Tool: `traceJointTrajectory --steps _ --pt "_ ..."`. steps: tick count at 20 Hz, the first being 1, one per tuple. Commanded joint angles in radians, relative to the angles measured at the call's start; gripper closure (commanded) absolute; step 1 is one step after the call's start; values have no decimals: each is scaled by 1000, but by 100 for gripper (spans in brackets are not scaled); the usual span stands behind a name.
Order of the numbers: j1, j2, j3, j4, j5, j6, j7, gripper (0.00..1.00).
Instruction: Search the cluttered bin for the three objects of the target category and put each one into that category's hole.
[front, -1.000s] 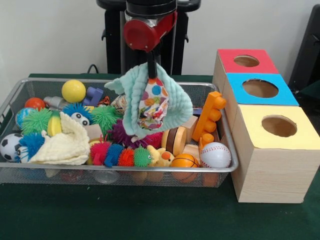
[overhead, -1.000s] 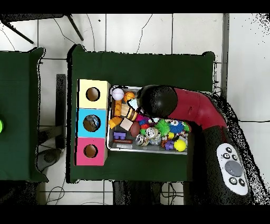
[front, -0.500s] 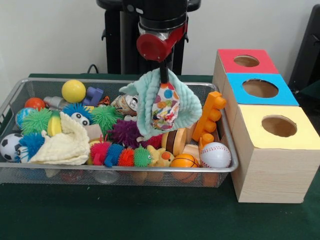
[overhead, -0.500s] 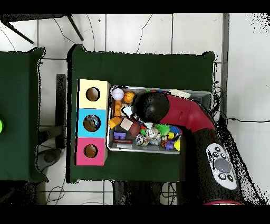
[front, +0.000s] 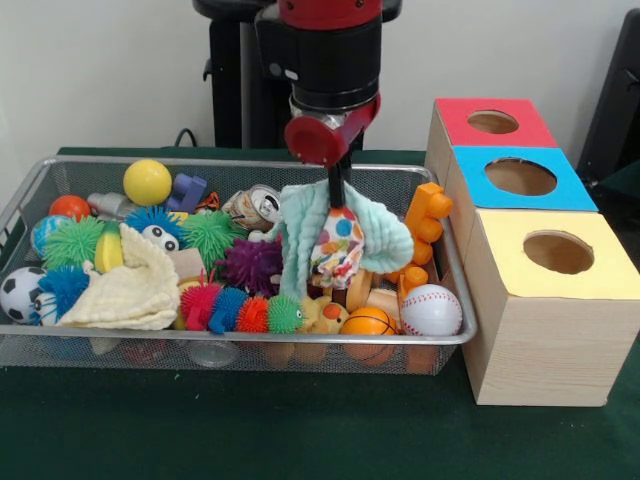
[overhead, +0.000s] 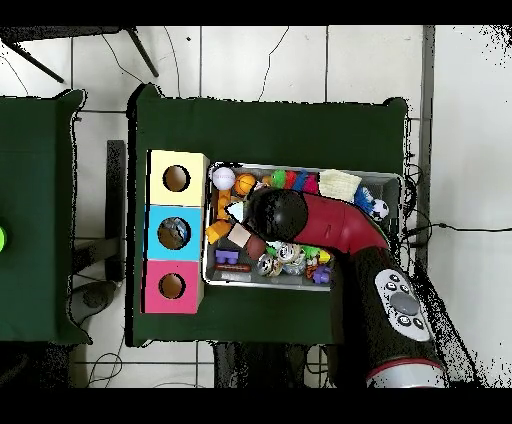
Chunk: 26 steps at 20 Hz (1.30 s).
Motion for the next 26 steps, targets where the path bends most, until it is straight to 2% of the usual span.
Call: traceJointTrajectory --steps 1,4,5,9,15,24,26 --pt "0 60 4 91 34 -85 304 100" --pt "-1 47 2 87 33 -60 284 100" --pt "-1 48 2 84 33 -56 277 0" --pt "3 43 -12 77 56 -11 301 0" --pt "66 -73 -94 43 58 223 313 0" --pt "101 -99 -144 -120 56 460 328 0" --pt "83 -83 -140 -142 41 453 289 0"
